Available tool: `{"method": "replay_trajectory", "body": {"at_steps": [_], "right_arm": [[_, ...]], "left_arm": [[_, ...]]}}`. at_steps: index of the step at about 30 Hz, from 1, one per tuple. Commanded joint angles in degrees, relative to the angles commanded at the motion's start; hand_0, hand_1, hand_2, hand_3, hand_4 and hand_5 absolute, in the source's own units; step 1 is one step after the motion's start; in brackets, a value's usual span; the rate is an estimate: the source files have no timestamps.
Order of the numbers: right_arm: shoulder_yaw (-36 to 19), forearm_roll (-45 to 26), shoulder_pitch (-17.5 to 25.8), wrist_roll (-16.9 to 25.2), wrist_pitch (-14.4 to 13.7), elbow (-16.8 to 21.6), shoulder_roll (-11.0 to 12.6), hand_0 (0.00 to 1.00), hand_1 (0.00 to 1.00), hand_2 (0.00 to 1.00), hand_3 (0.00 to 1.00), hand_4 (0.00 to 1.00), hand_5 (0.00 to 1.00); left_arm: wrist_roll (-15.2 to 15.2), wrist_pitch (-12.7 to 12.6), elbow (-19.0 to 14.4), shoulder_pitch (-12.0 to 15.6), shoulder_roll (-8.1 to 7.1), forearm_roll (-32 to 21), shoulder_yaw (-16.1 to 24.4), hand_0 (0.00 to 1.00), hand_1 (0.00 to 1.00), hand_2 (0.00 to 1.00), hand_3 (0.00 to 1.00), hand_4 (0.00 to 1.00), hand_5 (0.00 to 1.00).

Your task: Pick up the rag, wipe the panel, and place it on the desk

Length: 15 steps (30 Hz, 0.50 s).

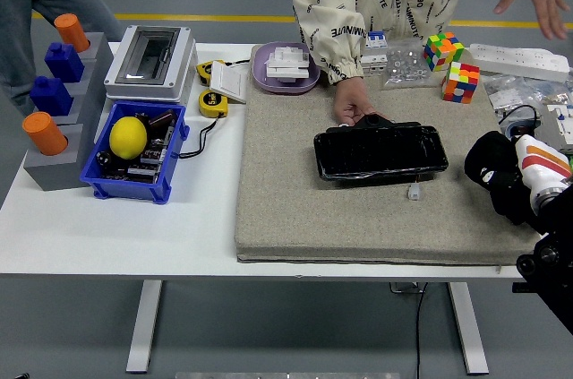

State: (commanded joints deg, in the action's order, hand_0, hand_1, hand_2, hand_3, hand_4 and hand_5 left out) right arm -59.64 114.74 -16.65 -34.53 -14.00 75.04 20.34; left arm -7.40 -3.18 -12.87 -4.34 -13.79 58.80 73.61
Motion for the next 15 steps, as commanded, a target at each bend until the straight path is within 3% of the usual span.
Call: {"method": "replay_trajectory", "body": {"at_steps": [15], "right_arm": [[0.1, 1.7, 0.0, -1.1, -1.8, 0.2, 0.0, 0.412, 0.489, 0.536, 0.515, 0.699, 0.182]], "left_arm": [[0.0, 0.0, -0.1, -0.1, -0.13, -0.1, -0.5, 0.653, 0.660, 0.694, 0.580, 0.675, 0.436]]}}
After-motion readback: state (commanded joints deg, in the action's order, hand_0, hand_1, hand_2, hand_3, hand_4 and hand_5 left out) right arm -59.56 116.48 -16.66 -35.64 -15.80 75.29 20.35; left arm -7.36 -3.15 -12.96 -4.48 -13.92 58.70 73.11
